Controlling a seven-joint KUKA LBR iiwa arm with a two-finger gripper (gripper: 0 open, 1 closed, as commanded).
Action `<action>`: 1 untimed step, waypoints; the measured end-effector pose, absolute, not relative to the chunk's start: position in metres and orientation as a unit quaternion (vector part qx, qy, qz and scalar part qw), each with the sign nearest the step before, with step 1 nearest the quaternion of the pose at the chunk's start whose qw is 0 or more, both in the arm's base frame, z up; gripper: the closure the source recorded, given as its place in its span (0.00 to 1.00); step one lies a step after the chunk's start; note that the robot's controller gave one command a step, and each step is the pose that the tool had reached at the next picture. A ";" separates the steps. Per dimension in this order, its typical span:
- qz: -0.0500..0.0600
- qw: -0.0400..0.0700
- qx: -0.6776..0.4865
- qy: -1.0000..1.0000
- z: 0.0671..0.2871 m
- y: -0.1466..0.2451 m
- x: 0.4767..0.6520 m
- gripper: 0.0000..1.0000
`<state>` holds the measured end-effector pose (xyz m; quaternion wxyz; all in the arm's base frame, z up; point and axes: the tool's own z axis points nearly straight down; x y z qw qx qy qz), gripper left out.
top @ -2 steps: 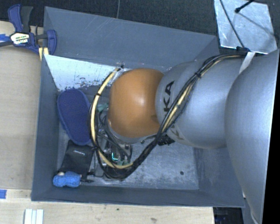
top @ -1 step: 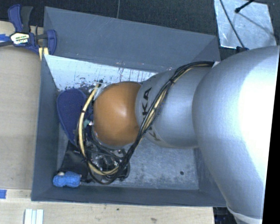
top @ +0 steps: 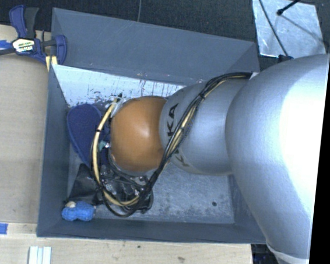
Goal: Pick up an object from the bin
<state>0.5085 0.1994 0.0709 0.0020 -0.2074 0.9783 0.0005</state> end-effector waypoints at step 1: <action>0.001 0.006 -0.215 0.977 0.185 0.191 0.539 1.00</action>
Offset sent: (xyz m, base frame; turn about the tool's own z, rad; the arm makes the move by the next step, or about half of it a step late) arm 0.0274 -0.0080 0.1091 -0.0177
